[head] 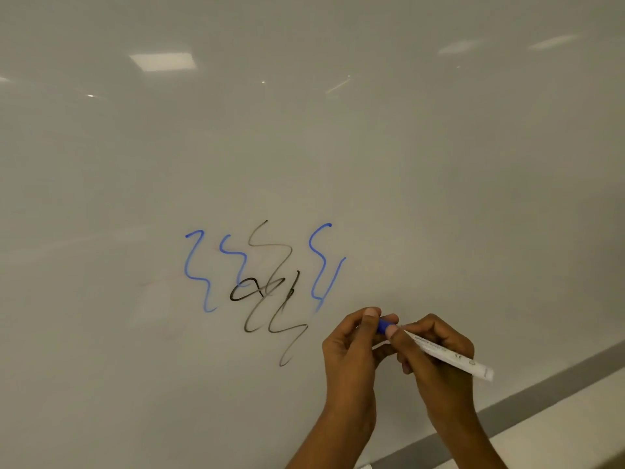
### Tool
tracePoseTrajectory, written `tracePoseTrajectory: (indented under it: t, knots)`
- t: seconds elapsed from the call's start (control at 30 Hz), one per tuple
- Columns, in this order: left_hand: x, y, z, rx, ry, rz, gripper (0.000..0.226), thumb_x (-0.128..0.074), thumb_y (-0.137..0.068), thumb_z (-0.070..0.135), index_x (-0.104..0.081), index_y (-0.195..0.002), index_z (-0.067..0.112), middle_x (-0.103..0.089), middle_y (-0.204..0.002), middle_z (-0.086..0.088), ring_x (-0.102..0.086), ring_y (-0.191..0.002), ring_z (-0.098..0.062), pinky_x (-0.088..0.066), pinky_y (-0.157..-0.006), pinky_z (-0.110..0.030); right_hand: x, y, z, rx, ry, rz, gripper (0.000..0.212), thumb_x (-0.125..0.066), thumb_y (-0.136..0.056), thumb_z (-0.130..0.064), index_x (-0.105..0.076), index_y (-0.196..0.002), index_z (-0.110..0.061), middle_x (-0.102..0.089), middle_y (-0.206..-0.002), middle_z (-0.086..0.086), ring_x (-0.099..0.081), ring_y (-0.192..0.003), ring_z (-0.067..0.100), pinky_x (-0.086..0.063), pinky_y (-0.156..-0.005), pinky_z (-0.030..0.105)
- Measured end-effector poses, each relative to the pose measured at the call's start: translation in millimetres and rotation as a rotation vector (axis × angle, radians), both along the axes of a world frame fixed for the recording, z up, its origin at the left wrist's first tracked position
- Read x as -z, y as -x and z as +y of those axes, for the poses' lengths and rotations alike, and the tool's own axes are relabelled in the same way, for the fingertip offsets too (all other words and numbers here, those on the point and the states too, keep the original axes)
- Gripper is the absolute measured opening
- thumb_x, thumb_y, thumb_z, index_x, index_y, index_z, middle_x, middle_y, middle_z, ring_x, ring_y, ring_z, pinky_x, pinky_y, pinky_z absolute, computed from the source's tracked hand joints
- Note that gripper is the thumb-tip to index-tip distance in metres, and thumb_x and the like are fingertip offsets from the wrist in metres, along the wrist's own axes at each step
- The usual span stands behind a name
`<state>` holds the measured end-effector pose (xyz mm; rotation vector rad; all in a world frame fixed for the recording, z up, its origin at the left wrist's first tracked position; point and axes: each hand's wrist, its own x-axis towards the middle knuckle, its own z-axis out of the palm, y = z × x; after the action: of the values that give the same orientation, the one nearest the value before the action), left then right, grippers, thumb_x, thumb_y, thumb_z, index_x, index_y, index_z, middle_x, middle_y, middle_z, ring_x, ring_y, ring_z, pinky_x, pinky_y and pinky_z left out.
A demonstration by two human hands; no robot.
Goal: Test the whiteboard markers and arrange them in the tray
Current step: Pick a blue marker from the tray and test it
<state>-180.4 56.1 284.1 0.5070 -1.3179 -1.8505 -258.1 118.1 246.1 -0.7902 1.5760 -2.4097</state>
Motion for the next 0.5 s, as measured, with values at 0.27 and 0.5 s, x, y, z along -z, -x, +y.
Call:
tracePoseTrajectory:
  t: [0.27,0.5]
  knots:
    - [42.9,-2.0,-12.5,-0.115,-0.138,-0.007,0.018,-0.064,-0.090,0.017,-0.073,-0.096,0.002,-0.075,-0.082,-0.014,-0.069,-0.073,-0.022,-0.056,-0.062,-0.026,21.6,7.4,16.8,0.007,-0.050,-0.174,0.020,-0.064,-0.089,-0.016,-0.071,-0.070,-0.016,-0.059,-0.051,0.002,-0.054,-0.049,0.012,-0.046,-0.045,0.021]
    - [100.4,-46.9,-36.8,-0.256,-0.275,-0.111,0.014,-0.068,-0.087,0.008,-0.072,-0.096,-0.002,-0.073,-0.085,-0.018,-0.071,-0.074,-0.024,-0.058,-0.062,-0.025,70.5,-11.5,-0.4,-0.175,-0.298,-0.386,0.012,-0.070,-0.085,-0.022,-0.071,-0.084,-0.011,-0.065,-0.061,0.006,-0.054,-0.053,0.014,-0.043,-0.046,0.023]
